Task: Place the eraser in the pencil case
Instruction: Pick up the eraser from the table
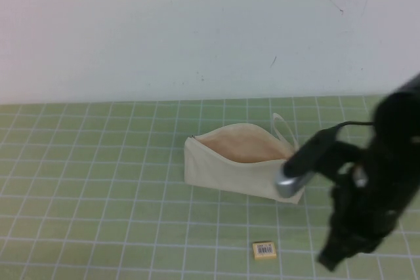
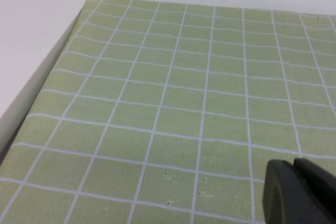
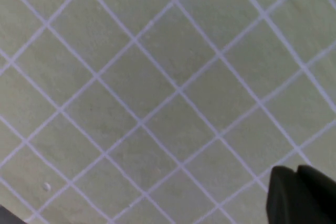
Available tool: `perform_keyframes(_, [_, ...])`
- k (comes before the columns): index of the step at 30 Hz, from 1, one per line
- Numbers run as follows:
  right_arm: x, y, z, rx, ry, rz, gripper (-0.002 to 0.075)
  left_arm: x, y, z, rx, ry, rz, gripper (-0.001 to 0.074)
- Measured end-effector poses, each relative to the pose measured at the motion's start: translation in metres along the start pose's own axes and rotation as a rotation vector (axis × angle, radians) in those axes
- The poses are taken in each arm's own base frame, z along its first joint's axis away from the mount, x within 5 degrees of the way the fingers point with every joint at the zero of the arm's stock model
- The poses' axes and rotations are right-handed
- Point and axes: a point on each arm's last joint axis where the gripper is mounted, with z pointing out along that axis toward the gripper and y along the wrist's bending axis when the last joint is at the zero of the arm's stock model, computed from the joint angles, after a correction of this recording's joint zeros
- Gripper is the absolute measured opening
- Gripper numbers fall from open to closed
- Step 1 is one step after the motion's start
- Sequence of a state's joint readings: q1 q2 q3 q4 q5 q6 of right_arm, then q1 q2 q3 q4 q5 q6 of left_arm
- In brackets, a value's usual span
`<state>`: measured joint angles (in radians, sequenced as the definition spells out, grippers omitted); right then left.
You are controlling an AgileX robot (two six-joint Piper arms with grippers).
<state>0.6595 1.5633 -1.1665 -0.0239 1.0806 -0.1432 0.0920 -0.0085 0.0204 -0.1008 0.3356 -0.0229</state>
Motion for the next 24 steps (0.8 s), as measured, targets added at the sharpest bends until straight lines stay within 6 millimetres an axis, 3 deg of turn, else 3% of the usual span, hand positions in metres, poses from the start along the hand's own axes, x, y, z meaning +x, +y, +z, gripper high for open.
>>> perform_keyframes(3, [-0.024, 0.011, 0.016, -0.005, 0.011, -0.005, 0.0011, 0.0, 0.0, 0.0, 0.0, 0.0, 0.0, -0.0003])
perform_keyframes(9, [-0.06, 0.014, 0.054, -0.003, -0.044, 0.107, 0.0041, 0.0, 0.0, 0.0, -0.002, 0.0, -0.001, -0.0003])
perform_keyframes(11, [-0.068, 0.013, 0.064, -0.005, -0.077, 0.162, 0.0108, 0.0, 0.0, 0.0, -0.001, 0.0, 0.0, -0.0003])
perform_keyframes(17, [-0.081, 0.013, 0.093, -0.022, -0.113, 0.319, 0.0424, 0.0, 0.0, 0.0, -0.001, 0.0, 0.0, -0.0003])
perform_keyframes(20, [-0.083, 0.014, 0.105, -0.028, -0.102, 0.359, 0.0485, 0.0, 0.0, 0.0, -0.001, 0.0, 0.0, -0.0003])
perform_keyframes(24, [-0.084, 0.015, 0.119, -0.039, -0.081, 0.383, 0.0503, 0.0, 0.0, 0.0, -0.001, 0.0, 0.0, -0.0003])
